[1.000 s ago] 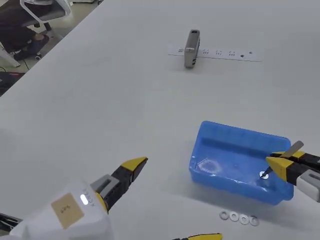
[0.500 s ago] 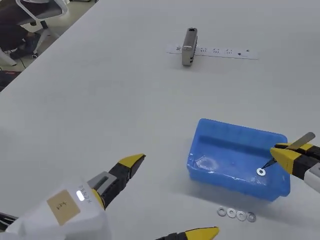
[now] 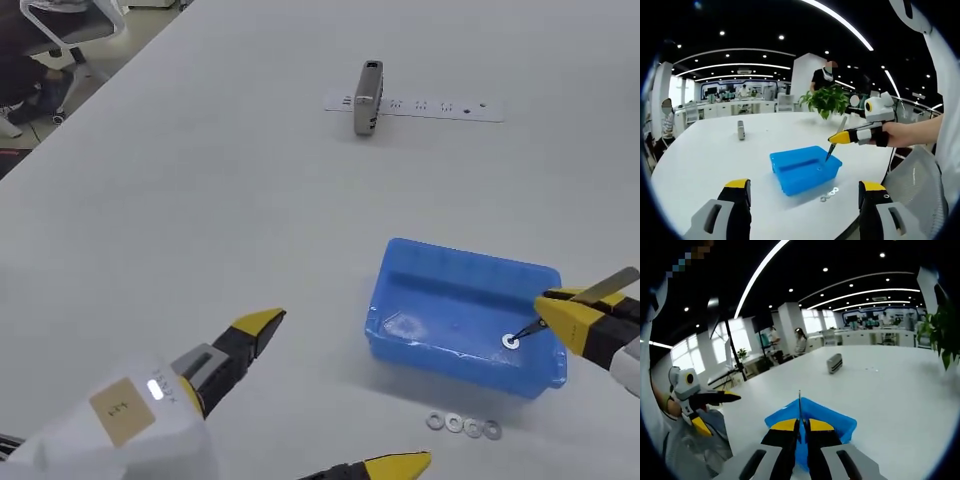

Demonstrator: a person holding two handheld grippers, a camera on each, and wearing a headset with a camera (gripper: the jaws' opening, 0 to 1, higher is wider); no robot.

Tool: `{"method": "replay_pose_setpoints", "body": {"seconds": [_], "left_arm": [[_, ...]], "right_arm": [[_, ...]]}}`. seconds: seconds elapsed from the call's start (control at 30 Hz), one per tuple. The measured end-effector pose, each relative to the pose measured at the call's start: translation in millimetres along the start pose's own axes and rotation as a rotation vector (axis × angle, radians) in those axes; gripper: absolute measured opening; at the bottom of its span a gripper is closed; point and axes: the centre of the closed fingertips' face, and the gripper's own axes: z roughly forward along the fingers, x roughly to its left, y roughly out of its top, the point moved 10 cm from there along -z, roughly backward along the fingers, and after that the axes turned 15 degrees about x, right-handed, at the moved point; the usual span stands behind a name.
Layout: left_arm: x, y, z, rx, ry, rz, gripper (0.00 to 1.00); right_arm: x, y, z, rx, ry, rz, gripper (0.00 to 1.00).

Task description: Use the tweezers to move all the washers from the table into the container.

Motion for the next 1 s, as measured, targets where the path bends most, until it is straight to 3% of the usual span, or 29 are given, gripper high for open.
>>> {"method": "replay_pose_setpoints", "body": {"seconds": [0.27, 0.67, 1.0], "left_arm": [[0.2, 0.1, -0.3, 0.000, 0.001, 0.001, 0.90], [0.2, -0.2, 0.3, 0.007, -0.001, 0.001, 0.90], [0.5, -1.0, 0.9, 0.016, 0.003, 0.007, 0.89]], "right_arm": [[15.0, -5.3, -5.7, -0.001, 0.065, 0.017, 0.03], [20.0, -31.0, 3.6, 0.099, 0.117, 0.043, 0.03], [17.9, -46.6, 12.0, 0.174, 0.113, 0.025, 0.03]]}}
